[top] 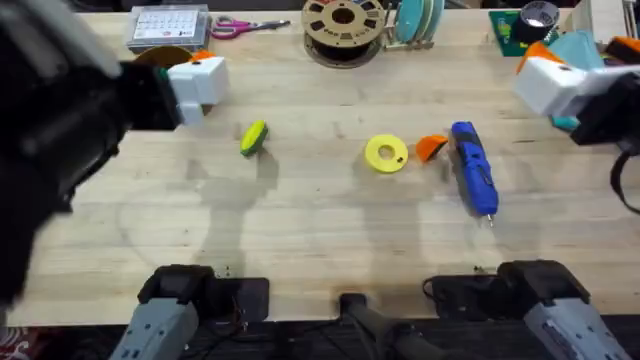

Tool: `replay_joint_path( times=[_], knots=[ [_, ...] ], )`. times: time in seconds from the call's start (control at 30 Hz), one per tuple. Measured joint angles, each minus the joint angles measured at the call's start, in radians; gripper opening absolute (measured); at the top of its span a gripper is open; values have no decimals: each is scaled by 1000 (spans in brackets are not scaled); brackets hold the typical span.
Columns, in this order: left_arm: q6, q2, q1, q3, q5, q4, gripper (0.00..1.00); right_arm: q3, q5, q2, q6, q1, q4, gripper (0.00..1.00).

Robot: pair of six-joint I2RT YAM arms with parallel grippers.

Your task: Pick up the gripper from the table and insert it into the empty holder that is missing its gripper. Then pick up a screw, insert it into the mounting hole, and use the screwdriver to tighten it. Finally, clean up the table by picking up the vegetable and placing it into the bucket.

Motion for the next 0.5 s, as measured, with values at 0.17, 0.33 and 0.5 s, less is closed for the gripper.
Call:
replay_joint_path(
  times=[0.17,0.33,0.5],
  knots=[
    [0,175,0,99,0,-99,985,101,0,164,0,0,-152,997],
    [0,282,0,145,0,-151,986,156,0,281,0,0,-262,997],
    [0,352,0,148,0,-170,986,162,0,309,0,0,-320,997]
  ],
)
